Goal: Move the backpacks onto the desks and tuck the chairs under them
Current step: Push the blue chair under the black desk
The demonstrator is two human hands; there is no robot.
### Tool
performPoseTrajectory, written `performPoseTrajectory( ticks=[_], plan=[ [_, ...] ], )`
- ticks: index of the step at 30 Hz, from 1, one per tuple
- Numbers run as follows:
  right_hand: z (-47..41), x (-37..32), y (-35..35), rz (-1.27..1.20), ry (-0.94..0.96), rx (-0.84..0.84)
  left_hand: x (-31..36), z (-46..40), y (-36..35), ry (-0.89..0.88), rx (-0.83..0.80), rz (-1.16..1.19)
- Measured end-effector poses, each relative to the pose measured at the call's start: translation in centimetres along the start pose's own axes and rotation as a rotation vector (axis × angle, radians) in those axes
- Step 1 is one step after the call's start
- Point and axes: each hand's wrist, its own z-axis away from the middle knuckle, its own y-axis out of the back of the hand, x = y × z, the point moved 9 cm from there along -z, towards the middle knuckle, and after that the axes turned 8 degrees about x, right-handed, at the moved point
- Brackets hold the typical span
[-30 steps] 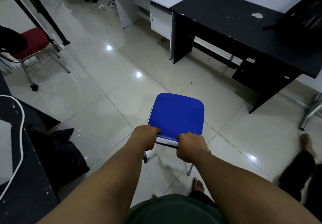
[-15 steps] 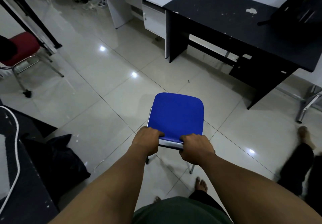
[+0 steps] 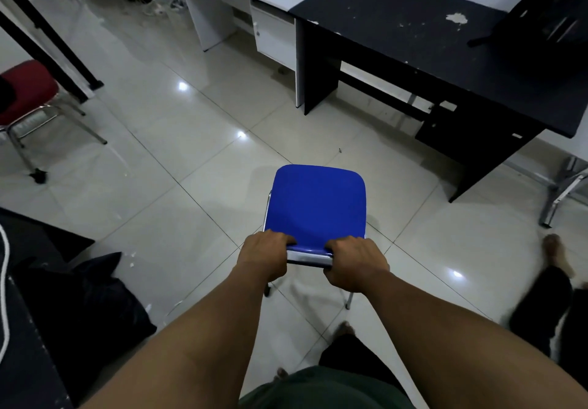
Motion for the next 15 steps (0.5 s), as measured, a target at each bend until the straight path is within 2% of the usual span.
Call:
performPoseTrajectory(
  ticks=[15],
  plan=[
    [-5.9,5.3,1.7,0.018,0.12,-0.002,1.6,-6.3,1.4,0.134,0.04,0.007]
  ],
)
